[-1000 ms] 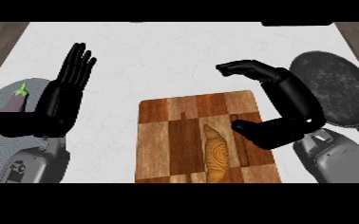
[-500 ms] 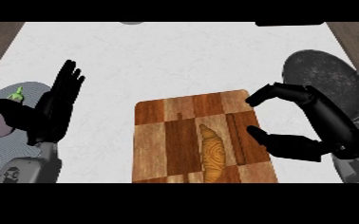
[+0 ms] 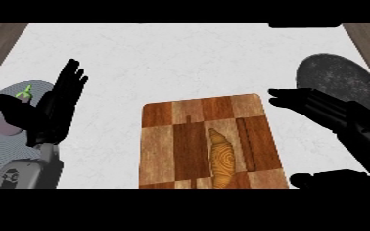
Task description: Pick the croissant from the cutting board and place it in the pan
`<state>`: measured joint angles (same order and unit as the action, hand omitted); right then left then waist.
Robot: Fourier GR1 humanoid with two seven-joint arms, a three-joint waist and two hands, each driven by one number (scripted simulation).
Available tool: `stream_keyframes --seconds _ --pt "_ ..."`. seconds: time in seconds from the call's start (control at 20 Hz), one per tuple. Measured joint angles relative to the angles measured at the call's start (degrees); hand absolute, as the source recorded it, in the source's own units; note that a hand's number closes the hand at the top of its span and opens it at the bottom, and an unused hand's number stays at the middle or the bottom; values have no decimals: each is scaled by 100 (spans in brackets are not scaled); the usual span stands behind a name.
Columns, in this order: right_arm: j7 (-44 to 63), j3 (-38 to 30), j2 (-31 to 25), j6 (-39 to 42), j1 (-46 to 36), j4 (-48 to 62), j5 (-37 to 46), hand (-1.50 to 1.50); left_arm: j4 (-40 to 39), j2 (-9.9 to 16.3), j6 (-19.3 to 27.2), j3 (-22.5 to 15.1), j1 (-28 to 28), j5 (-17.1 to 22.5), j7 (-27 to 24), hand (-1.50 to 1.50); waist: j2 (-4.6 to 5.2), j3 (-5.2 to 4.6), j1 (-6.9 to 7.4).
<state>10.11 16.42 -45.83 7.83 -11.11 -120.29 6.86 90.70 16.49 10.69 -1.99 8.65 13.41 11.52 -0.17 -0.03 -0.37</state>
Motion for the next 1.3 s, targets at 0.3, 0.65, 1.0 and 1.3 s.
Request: stream_keyframes --seconds 0.3,0.65,1.0,1.3 --pt "1188 643 -51 906 -1117 40 382 -150 -41 -2 -111 -26 91 -32 41 0 20 -11 140" --pt "2394 1738 479 2008 -2079 427 768 -150 -53 -95 -51 -13 173 -95 77 0 22 -13 161" --pt "3475 2337 982 3246 -2469 812 281 -150 85 -87 -55 27 53 -143 135 0 10 -9 119" --pt "3788 2693 1364 3617 -2645 795 398 -150 5 -98 -121 141 78 -154 97 0 3 -5 63"
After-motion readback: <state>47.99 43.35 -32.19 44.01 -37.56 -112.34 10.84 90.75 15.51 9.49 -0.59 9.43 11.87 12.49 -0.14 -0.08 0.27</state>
